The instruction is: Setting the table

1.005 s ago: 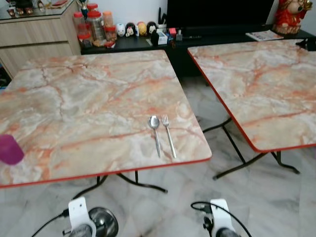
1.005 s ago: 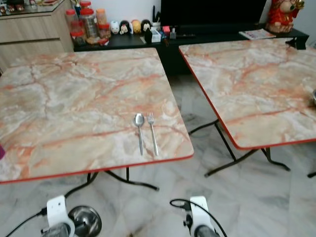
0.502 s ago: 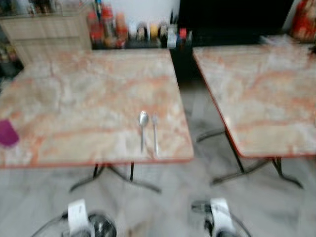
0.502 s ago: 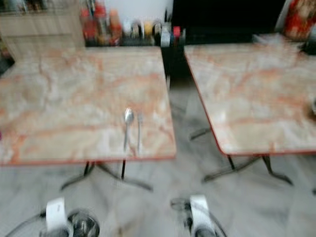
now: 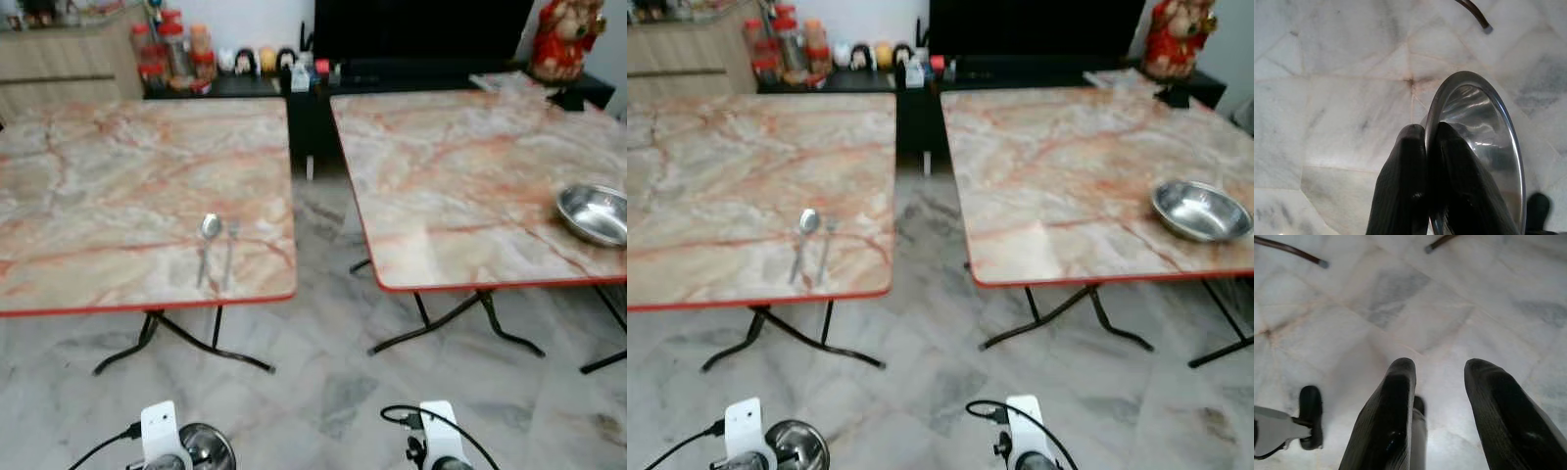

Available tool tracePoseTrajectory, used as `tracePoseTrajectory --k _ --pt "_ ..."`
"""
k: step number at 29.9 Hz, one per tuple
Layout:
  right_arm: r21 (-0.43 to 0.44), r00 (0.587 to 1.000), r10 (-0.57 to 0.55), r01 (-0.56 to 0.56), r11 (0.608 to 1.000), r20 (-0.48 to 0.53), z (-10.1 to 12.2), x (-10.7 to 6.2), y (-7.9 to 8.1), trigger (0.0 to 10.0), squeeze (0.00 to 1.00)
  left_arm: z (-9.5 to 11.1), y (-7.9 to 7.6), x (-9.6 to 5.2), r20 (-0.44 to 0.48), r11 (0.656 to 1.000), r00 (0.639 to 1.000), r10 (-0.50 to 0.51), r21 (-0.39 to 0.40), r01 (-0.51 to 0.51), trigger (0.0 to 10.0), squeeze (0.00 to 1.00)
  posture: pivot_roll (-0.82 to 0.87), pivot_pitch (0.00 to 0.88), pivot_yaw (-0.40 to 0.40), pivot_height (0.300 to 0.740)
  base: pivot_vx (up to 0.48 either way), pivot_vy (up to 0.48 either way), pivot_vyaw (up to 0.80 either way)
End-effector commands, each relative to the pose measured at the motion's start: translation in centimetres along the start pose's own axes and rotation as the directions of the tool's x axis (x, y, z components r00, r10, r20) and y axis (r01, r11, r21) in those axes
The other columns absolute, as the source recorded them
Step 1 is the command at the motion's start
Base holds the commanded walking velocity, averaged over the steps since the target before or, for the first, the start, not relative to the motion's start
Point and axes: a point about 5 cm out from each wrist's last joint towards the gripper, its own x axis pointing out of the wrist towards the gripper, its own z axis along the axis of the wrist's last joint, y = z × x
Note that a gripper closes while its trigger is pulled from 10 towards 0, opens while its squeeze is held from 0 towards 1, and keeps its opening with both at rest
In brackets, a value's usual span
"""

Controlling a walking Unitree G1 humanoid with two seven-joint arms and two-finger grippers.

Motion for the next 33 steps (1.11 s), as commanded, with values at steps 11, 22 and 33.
tracePoseTrajectory --k 11,22,33 --pt "-0.004 1.0 -0.011 0.011 1.0 -0.005 -0.21 -0.08 -0.67 10.0 0.0 -0.32 -1.11 -0.12 -0.002 0.999 0.999 -0.041 -0.004 0.041 10.0 0.0 -0.07 0.0 0.024 0.732 0.0 -0.43 0.0" --pt "-0.014 1.0 -0.003 0.003 1.0 -0.004 -0.17 -0.06 -0.46 10.0 0.0 -0.38 -1.24 -0.15 0.003 0.999 0.999 -0.051 0.0 0.051 10.0 0.0 -0.07 0.0 0.026 0.732 0.0 -0.427 0.0" --pt "-0.023 1.0 0.002 -0.002 1.0 -0.008 -0.32 -0.09 -0.45 10.0 0.0 -0.48 -1.24 -0.25 0.034 0.997 0.997 -0.071 -0.039 0.073 10.0 0.0 -0.06 0.0 0.019 0.732 0.024 -0.188 0.0"
